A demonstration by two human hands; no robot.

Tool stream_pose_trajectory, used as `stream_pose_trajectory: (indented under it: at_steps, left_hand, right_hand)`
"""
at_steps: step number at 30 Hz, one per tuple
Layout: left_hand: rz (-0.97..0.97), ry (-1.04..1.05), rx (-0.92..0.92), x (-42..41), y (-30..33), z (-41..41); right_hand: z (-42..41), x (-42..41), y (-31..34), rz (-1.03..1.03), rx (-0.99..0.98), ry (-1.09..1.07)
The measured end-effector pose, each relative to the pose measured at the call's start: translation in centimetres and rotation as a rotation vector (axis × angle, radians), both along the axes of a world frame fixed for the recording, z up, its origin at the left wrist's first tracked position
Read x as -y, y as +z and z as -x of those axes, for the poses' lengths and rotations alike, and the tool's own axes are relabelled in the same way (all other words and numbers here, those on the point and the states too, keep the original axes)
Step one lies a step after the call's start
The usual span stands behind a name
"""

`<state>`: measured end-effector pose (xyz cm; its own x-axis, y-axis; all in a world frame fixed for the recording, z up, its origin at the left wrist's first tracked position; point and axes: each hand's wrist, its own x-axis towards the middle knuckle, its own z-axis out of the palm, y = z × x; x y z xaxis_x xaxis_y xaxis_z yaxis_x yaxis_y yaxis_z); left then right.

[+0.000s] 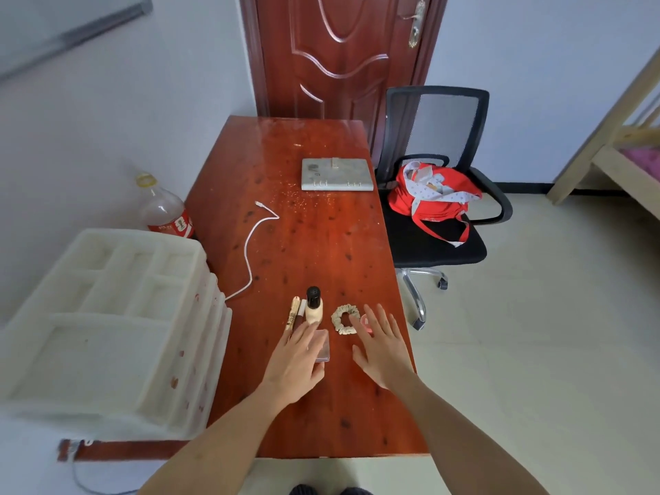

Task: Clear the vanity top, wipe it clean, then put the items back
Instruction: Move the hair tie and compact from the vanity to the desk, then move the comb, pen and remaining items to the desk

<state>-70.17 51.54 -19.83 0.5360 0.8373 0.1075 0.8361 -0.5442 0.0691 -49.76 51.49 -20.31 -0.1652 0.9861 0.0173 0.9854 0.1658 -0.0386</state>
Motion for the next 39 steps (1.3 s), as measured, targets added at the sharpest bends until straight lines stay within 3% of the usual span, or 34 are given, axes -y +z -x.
stream_pose_trajectory:
  at_steps: [6, 12, 21, 29, 39]
  left_hand:
    - [-0.106, 0.191, -0.072, 0.9, 4.1, -0.1]
    - [-0.266, 0.503, -0.072, 3.6, 10.0, 0.0]
    - [-0.412, 0.883, -0.208, 15.4, 18.9, 6.3]
    - [-0.452, 1.328, -0.282, 36.3, 23.2, 12.0]
    - [-0.391, 1.818, -0.514, 65.9, 26.2, 10.0]
  right_hand:
    - [0.7, -2.0, 3.9, -0.123, -0.008, 0.122]
    - [2.4, -3.1, 9.5, -0.286, -0.040, 0.374]
    - [11.5, 1.3, 17.5, -0.424, -0.254, 0.803]
    - [24.3, 15.9, 23.2, -0.491, -0.446, 1.198]
    - [32.6, 43.6, 25.2, -0.438, -0.631, 1.635]
